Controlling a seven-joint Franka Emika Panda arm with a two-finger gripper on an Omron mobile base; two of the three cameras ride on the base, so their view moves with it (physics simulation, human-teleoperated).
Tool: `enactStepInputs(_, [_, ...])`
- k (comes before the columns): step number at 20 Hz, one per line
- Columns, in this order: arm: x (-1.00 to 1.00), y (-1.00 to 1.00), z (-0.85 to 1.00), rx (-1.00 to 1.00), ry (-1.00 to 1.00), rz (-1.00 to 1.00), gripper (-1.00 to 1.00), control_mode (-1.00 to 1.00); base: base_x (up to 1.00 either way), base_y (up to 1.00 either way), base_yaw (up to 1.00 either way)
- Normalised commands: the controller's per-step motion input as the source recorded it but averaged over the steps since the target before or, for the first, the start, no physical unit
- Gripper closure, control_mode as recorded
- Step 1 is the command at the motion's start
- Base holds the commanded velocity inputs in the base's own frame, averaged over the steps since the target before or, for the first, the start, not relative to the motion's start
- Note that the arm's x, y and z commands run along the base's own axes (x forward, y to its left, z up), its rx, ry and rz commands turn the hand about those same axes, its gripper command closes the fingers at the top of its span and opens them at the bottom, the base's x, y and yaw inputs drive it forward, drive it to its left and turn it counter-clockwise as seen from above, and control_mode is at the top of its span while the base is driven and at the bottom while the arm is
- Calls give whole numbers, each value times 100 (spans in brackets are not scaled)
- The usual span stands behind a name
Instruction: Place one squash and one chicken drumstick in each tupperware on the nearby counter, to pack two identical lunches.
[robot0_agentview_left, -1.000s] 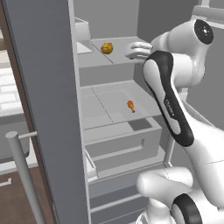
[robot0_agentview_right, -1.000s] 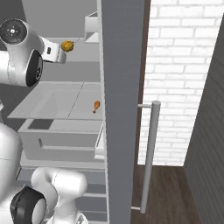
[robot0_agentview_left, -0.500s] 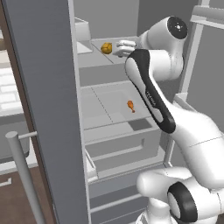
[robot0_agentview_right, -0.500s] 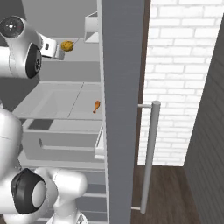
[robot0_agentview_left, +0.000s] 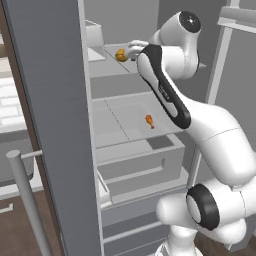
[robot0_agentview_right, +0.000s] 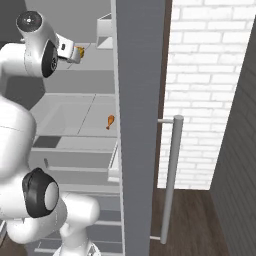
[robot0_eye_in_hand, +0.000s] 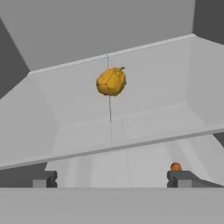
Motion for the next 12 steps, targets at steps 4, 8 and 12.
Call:
enactStepInputs(4, [41, 2, -5, 0, 1, 0, -100, -100, 0, 0, 0])
enactStepInputs(8, [39, 5, -11, -1, 0, 0, -100, -100, 0, 0, 0])
enactStepInputs(12, [43, 13, -17, -2, 0, 0, -100, -100, 0, 0, 0])
